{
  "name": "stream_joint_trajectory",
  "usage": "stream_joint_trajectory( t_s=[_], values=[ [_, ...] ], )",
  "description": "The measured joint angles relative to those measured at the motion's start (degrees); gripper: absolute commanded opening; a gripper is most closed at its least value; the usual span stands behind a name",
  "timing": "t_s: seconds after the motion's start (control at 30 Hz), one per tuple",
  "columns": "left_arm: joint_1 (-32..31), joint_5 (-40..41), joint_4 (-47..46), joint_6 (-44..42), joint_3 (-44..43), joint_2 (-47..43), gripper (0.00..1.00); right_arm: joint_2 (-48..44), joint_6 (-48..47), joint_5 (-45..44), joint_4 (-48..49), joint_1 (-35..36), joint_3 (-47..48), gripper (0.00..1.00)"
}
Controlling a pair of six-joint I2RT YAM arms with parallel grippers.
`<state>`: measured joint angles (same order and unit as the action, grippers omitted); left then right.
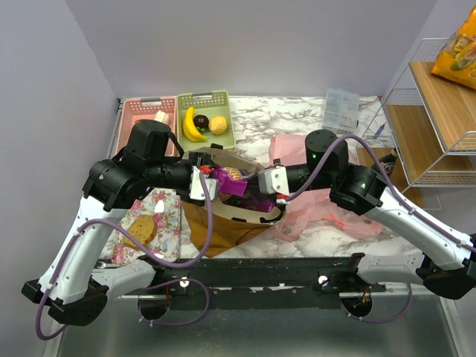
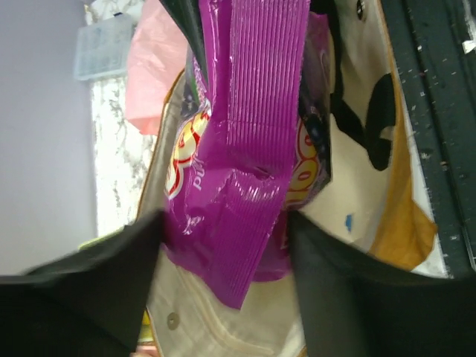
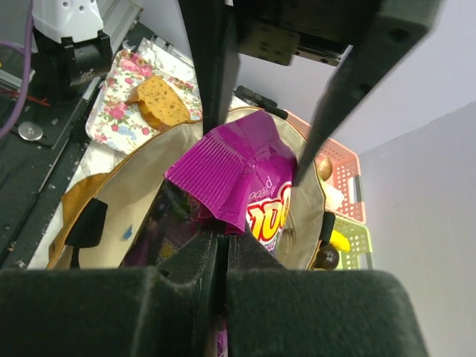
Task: Untie the knot of the grocery bags and take out the mixed food
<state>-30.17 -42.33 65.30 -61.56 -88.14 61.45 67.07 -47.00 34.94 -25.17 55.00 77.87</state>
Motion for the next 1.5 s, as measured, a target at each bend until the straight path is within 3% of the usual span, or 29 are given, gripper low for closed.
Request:
stream_joint_trajectory(
  t_s=[0.13,0.17,0.2,0.27,0.33,0.5,0.57,0.83,1.33,1.5],
  values=[
    [-1.0,0.0,1.9,0.3,0.0,-0.2,0.04,0.0,-1.9,0.3,-0.4,0.0,0.0,0.01],
    [-1.0,0.0,2.1,0.1,0.0,-0.3,0.00,0.0,-2.0,0.3,-0.4,0.0,0.0,0.08],
    [-1.0,0.0,2.0,0.3,0.0,-0.6,0.00,0.0,-2.1,0.3,-0.4,0.0,0.0,0.14],
    [-1.0,-0.1,1.5,1.5,0.4,-1.4,0.00,0.0,-1.5,0.0,-0.2,0.1,0.1,0.47],
    [-1.1,0.0,1.1,3.4,1.0,-2.4,0.00,0.0,0.0,-0.4,-0.6,0.4,0.5,0.64],
    [-0.2,0.1,1.0,9.7,1.3,-3.7,0.00,0.2,3.5,-3.0,-3.2,0.4,5.0,0.82],
    [-0.3,0.1,0.8,12.5,1.1,-3.5,0.00,0.9,5.1,-3.2,-4.5,0.4,7.7,0.95],
    [-0.2,1.6,-1.0,23.8,-3.0,0.7,0.00,5.9,12.1,-3.4,-6.6,0.4,13.2,0.97],
    [-0.3,12.4,-6.1,37.0,-4.9,3.8,0.00,6.1,16.1,-8.3,-7.9,0.0,11.6,1.00],
    [-0.3,13.8,-7.1,40.5,-5.2,3.8,0.00,4.8,19.0,-12.3,-3.0,0.0,8.4,0.96]
  ],
)
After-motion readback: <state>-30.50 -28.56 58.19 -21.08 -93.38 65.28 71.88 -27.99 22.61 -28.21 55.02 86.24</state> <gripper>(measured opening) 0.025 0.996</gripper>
